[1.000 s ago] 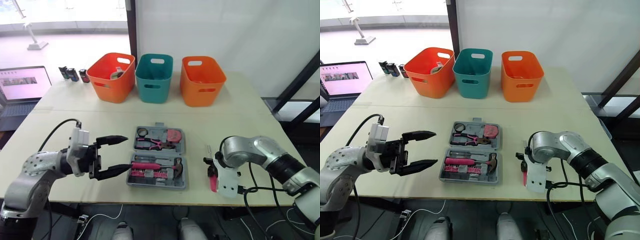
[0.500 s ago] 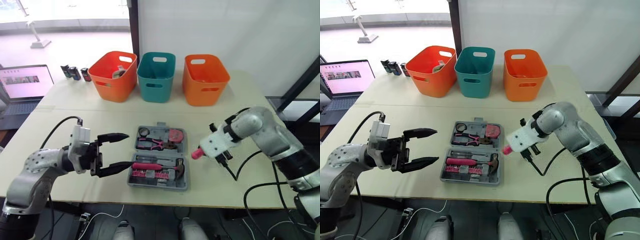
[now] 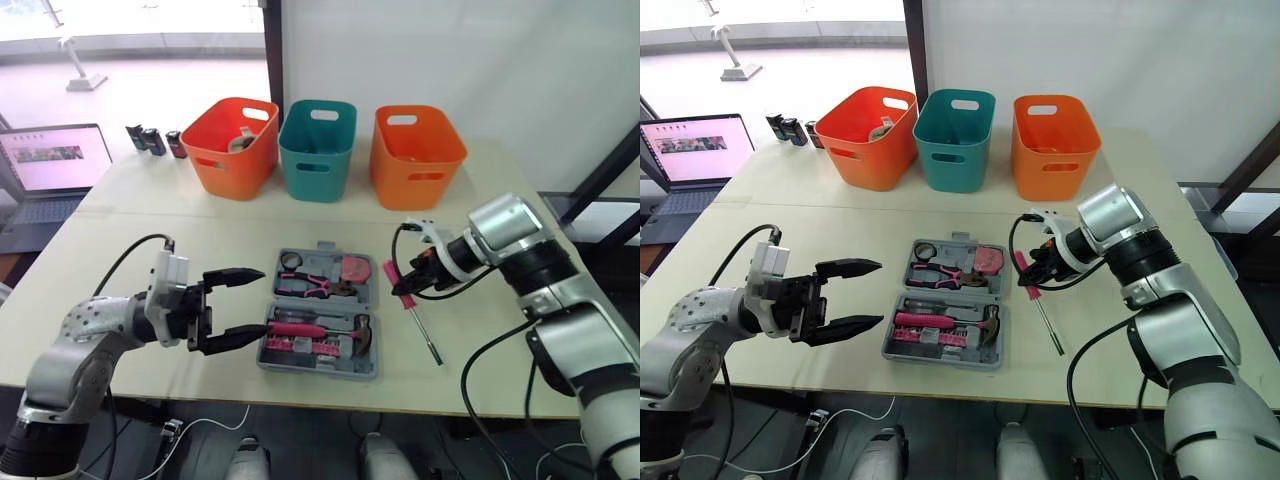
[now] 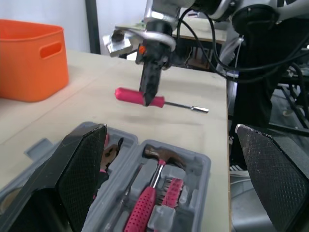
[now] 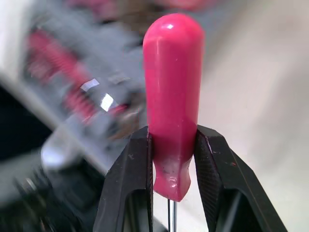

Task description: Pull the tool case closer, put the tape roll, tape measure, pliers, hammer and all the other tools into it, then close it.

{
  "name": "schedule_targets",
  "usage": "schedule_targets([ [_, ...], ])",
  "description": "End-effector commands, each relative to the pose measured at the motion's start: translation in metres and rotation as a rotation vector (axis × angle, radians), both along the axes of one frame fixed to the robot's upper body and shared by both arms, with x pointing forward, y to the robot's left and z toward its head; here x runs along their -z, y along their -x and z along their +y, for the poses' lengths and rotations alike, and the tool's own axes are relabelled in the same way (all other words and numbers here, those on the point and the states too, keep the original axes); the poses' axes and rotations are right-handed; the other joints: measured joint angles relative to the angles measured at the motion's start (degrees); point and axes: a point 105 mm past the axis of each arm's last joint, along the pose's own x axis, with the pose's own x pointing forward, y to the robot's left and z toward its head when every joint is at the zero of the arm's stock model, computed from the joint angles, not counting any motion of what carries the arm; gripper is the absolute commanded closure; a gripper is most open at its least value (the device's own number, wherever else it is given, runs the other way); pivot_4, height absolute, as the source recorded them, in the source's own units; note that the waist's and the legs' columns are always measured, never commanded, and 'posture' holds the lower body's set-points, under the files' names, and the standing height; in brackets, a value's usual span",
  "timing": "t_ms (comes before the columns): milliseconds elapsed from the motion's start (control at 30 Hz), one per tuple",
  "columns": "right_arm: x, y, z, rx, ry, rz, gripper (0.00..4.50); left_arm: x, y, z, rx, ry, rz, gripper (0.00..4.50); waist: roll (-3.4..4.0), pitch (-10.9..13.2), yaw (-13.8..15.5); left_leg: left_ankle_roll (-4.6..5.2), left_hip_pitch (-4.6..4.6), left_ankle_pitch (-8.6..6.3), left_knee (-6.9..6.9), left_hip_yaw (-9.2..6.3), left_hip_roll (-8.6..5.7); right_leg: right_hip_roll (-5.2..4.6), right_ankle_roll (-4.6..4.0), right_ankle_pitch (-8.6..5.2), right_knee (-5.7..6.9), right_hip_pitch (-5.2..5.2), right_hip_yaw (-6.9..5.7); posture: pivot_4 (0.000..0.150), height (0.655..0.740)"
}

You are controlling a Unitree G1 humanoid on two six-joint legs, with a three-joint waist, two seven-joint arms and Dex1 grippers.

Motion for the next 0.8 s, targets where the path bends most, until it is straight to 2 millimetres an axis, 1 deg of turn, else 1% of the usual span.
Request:
schedule_targets([
  [33,0.009,-0.008,-0.021,0.167,0.081,-0.028,3.82,-0.007,0.003,0.001,0.007,-0.009,-0.032,0.0,0.0,0.0,0.0,0.0,0.0,0.0,-0.07,0.0,0.0,0.0,0.02,0.0,0.0,-0.01,0.0,0.15,0.74],
  [100,0.023,-0.007,-0.024,0.2,0.118,-0.046,3.82,-0.007,0.003,0.001,0.007,-0.01,-0.032,0.0,-0.02,0.0,0.0,0.0,0.0,0.0,-0.11,-0.01,0.0,0.0,0.07,-0.03,0.0,-0.02,-0.01,0.15,0.74],
  [133,0.029,-0.005,-0.022,0.204,0.125,-0.058,3.82,-0.007,0.003,0.001,0.008,-0.01,-0.032,0.0,-0.02,0.0,0.0,0.02,0.0,-0.01,-0.13,0.0,0.0,0.01,0.1,-0.05,-0.01,-0.01,-0.02,0.15,0.74],
  [267,0.049,0.001,-0.018,0.24,0.147,-0.103,3.82,-0.008,0.003,0.0,0.01,-0.009,-0.033,0.0,-0.04,0.0,-0.4,0.05,0.03,-0.03,-0.16,-0.01,0.0,0.01,0.14,-0.09,0.02,0.01,-0.04,0.15,0.74],
  [333,0.056,0.004,-0.018,0.257,0.155,-0.107,2.77,-0.008,0.003,0.0,0.01,-0.009,-0.033,0.0,-0.06,-0.1,-0.5,0.04,0.06,-0.02,-0.09,-0.01,0.0,0.01,0.14,-0.08,0.03,0.1,-0.04,0.15,0.74],
  [367,0.059,0.006,-0.021,0.274,0.167,-0.112,2.42,-0.008,0.003,0.0,0.01,-0.009,-0.033,0.0,-0.06,-0.1,-0.6,0.04,0.09,-0.02,-0.07,-0.01,0.0,0.01,0.13,-0.08,0.03,0.13,-0.04,0.15,0.74],
  [400,0.062,0.008,-0.021,0.284,0.168,-0.114,1.91,-0.008,0.003,0.0,0.01,-0.01,-0.034,0.0,-0.11,-0.1,-0.6,0.03,0.1,-0.01,-0.07,-0.01,0.0,0.01,0.13,-0.08,0.02,0.15,-0.04,0.15,0.74],
  [433,0.062,0.009,-0.022,0.289,0.171,-0.125,1.28,-0.009,0.003,0.001,0.009,-0.011,-0.035,0.0,-0.12,-0.1,-0.6,0.08,0.14,0.03,0.0,-0.01,0.0,0.01,0.1,-0.07,0.02,0.23,-0.04,0.15,0.74],
  [467,0.061,0.009,-0.022,0.294,0.168,-0.142,0.95,-0.009,0.002,0.001,0.009,-0.012,-0.036,0.0,-0.14,-0.1,-0.5,0.1,0.17,0.06,0.03,-0.01,0.0,0.01,0.03,-0.08,-0.01,0.29,-0.04,0.15,0.74],
  [533,0.056,0.009,-0.02,0.283,0.156,-0.18,0.04,-0.009,0.002,0.001,0.009,-0.013,-0.037,0.0,-0.25,-0.2,0.0,0.15,0.19,0.11,0.11,-0.01,0.0,0.01,-0.17,-0.15,-0.05,0.38,-0.03,0.15,0.74],
  [633,0.04,0.01,-0.021,0.271,0.145,-0.284,0.04,-0.01,0.003,0.002,0.009,-0.014,-0.037,0.0,-0.24,-0.2,0.2,0.15,0.13,0.11,0.1,-0.02,-0.01,0.01,-0.18,-0.15,-0.08,0.37,-0.03,0.15,0.74],
  [700,0.03,0.017,-0.022,0.248,0.14,-0.36,0.04,-0.01,0.004,0.003,0.008,-0.014,-0.038,0.0,-0.22,-0.2,0.2,0.16,0.11,0.11,-0.05,-0.02,-0.01,0.01,-0.13,-0.15,-0.07,0.26,-0.03,0.15,0.74],
  [733,0.027,0.024,-0.023,0.214,0.166,-0.398,0.04,-0.01,0.004,0.003,0.007,-0.013,-0.037,0.0,-0.2,-0.1,0.1,0.16,0.08,0.11,-0.14,-0.02,-0.01,0.01,-0.03,-0.13,-0.04,0.18,-0.03,0.15,0.74],
  [767,0.028,0.034,-0.032,0.166,0.252,-0.487,0.04,-0.01,0.004,0.003,0.006,-0.011,-0.038,0.0,-0.18,-0.1,0.1,0.16,0.06,0.1,-0.18,-0.02,-0.01,0.01,0.08,-0.08,-0.03,0.13,-0.03,0.15,0.74],
  [800,0.03,0.045,-0.037,0.122,0.308,-0.546,0.04,-0.01,0.005,0.003,0.005,-0.009,-0.037,0.0,-0.17,-0.1,0.5,0.16,0.04,0.11,-0.2,-0.03,-0.01,0.01,0.11,-0.1,-0.02,0.09,-0.03,0.15,0.74],
])
